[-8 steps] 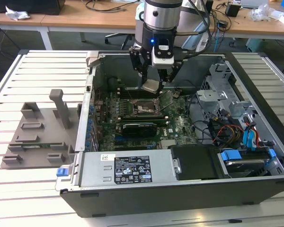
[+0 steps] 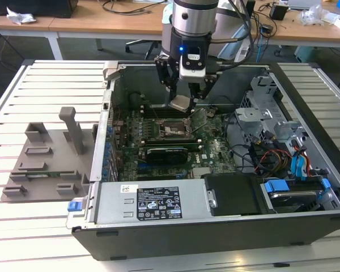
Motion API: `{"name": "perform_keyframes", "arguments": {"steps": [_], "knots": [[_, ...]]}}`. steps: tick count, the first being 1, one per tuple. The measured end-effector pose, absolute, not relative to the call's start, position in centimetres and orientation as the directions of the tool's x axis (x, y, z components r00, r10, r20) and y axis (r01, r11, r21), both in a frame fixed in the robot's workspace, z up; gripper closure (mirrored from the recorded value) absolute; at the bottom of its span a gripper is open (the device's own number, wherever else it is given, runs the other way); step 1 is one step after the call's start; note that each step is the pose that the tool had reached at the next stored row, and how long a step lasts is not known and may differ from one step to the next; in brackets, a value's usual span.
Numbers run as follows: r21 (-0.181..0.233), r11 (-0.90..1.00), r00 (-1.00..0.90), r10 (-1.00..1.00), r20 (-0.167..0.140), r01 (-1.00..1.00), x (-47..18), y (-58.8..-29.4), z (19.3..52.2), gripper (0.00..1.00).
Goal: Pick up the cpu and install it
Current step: 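Place the cpu into insertion slot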
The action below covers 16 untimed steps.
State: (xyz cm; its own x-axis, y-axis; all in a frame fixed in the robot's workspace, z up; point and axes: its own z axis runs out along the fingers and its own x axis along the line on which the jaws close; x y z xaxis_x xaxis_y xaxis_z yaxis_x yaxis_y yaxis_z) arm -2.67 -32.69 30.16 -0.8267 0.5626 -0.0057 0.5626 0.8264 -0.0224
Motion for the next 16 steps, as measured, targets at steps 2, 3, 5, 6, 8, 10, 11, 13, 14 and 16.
{"name": "perform_keyframes", "arguments": {"steps": [2, 3, 5, 6, 8, 10, 11, 13, 14, 16], "knots": [[-0.022, 0.817, -0.818, 0.576, -0.006, 0.576, -2.67, -32.69, 30.15, 0.45], [-0.022, 0.809, -0.81, 0.587, -0.006, 0.587, -2.67, -32.69, 30.15, 0.45], [-0.022, 0.801, -0.801, 0.599, -0.006, 0.599, -2.67, -32.69, 30.14, 0.45], [-0.022, 0.795, -0.795, 0.606, -0.006, 0.606, -2.67, -32.69, 30.14, 0.45], [-0.022, 0.784, -0.784, 0.621, -0.006, 0.621, -2.67, -32.69, 30.14, 0.45], [-0.023, 0.775, -0.775, 0.631, -0.006, 0.631, -2.67, -32.69, 30.13, 0.45], [-0.023, 0.772, -0.773, 0.635, -0.006, 0.635, -2.67, -32.69, 30.14, 0.45], [-0.023, 0.762, -0.763, 0.647, -0.006, 0.647, -2.67, -32.69, 30.13, 0.45], [-0.023, 0.76, -0.76, 0.65, -0.006, 0.65, -2.67, -32.69, 30.13, 0.45], [-0.023, 0.753, -0.753, 0.658, -0.006, 0.658, -2.67, -32.69, 30.13, 0.45]]}}
